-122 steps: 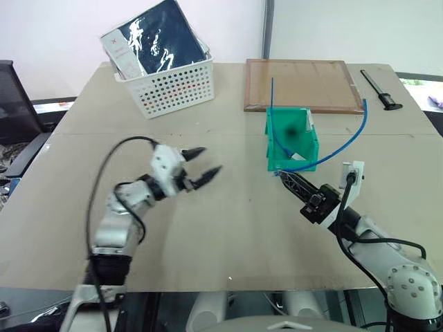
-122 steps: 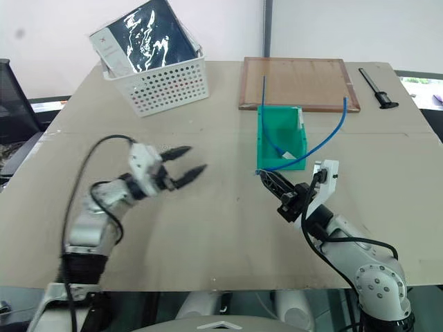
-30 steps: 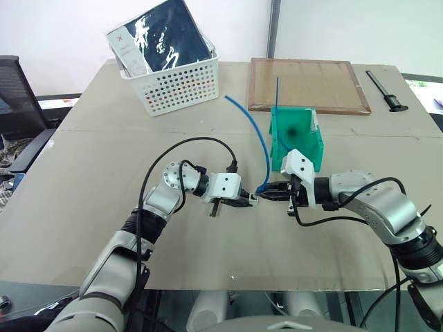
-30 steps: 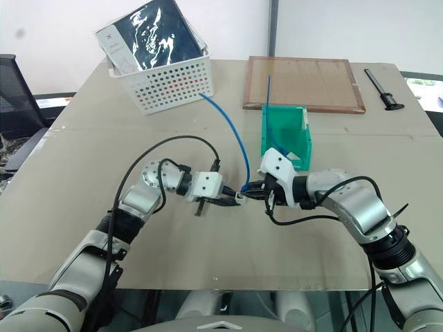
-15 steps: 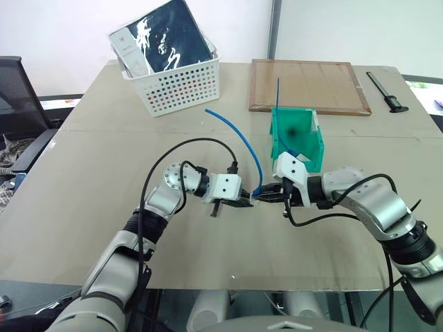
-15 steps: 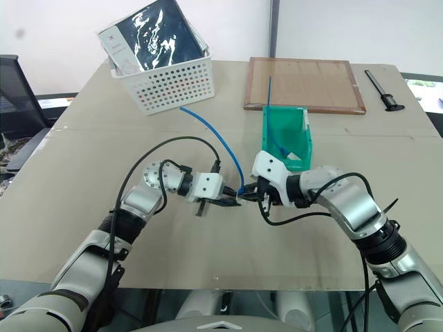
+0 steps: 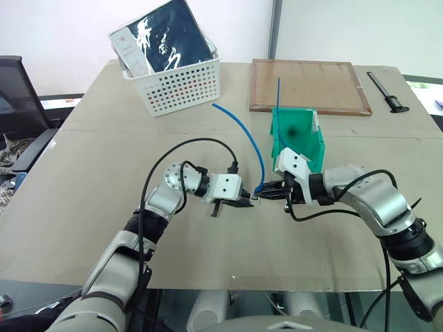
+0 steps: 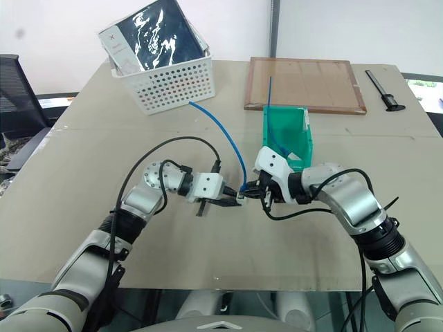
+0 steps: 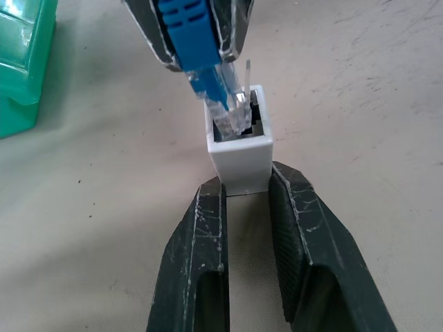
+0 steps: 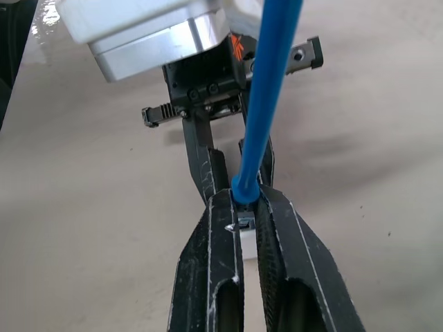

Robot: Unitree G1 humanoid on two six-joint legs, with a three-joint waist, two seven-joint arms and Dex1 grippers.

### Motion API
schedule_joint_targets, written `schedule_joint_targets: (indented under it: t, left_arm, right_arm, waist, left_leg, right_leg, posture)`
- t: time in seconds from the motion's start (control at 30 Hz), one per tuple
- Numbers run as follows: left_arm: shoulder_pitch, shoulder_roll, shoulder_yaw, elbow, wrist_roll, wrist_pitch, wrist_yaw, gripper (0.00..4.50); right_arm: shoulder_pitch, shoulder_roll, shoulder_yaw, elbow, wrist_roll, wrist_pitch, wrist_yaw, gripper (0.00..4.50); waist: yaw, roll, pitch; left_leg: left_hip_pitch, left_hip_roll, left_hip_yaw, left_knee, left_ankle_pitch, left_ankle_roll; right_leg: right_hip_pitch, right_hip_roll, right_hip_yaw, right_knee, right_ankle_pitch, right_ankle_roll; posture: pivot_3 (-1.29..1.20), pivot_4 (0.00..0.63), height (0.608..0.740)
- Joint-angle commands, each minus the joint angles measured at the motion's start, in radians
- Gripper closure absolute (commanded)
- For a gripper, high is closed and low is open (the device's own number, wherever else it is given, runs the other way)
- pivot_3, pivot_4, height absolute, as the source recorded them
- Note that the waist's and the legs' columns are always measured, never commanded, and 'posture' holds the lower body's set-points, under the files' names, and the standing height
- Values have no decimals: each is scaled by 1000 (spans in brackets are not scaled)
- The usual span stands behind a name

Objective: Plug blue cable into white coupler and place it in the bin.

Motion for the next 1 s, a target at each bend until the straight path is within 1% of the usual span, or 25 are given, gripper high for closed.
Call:
schedule_joint_targets:
  t: [0.03, 0.27, 0.43, 0.67, 0.73, 0.8, 0.83, 0.9, 1.0]
  left_arm:
    - [5, -13, -24, -20, 9, 11, 1, 4237]
    - [8, -18, -25, -36, 10, 18, 3, 4237]
    - [13, -21, -27, -45, 12, 20, 9, 4237]
    - [25, -27, -25, -50, 14, 22, 22, 4237]
    - [31, -29, -24, -50, 15, 22, 27, 4237]
    - [37, -31, -20, -52, 11, 31, 32, 4237]
    - [42, -32, -17, -56, 7, 37, 35, 4237]
    - [51, -32, -10, -64, -4, 52, 37, 4237]
    - [69, -32, 10, -100, -35, 106, 35, 4237]
  right_arm:
    - [4, -27, 5, -18, -25, 0, 13, 4500]
    - [-23, -69, 124, -2, -152, -43, 34, 4500]
    - [-70, -46, 204, 19, -216, -42, 46, 4500]
    - [-58, -36, 281, 80, -290, -62, 80, 4500]
    - [-43, -25, 270, 95, -296, -80, 76, 4500]
    - [-40, 19, 202, 113, -276, -125, 42, 4500]
    - [-39, 57, 126, 114, -236, -131, 11, 4174]
    - [-26, 92, 8, 80, -176, -180, -4, 3466]
    - [27, 105, -145, -30, -85, -200, -21, 2024]
  waist:
    - [0, 0, 0]
    - [0, 0, 0]
    - [-1, 1, -2]
    - [-4, 1, -7]
    - [-4, 1, -12]
    - [-5, 1, -16]
    - [-6, 0, -17]
    - [-5, 1, -16]
    - [0, 2, -14]
  left_leg:
    - [0, 0, 0, 0, 0, 0]
    - [0, 0, 0, 0, 0, 0]
    - [1, 0, 0, 0, 0, 0]
    - [10, 0, 1, -1, 0, 0]
    - [11, 0, 1, -1, 0, 0]
    - [11, 0, 1, -1, 0, 0]
    - [11, 0, 1, -1, 0, 0]
    - [12, 1, 0, -1, 0, 0]
    - [8, 0, -1, -1, 0, 0]
  right_leg:
    - [0, 0, 0, 0, 0, 0]
    - [0, 0, 0, 0, 0, 0]
    - [0, 0, 0, 0, 0, 0]
    - [8, 0, 0, 0, -1, 2]
    - [8, 0, 0, 0, -2, 2]
    - [9, 0, 0, 0, -1, 2]
    - [9, 0, 0, 0, -1, 2]
    - [9, 1, 0, 0, -1, 2]
    - [7, -1, 0, 0, 0, 0]
  posture:
    - [0, 150, 738]
    - [0, 150, 738]
    - [0, 150, 738]
    - [0, 150, 738]
    - [0, 150, 738]
    - [0, 150, 738]
    - [0, 150, 738]
    - [0, 150, 738]
    - [0, 150, 738]
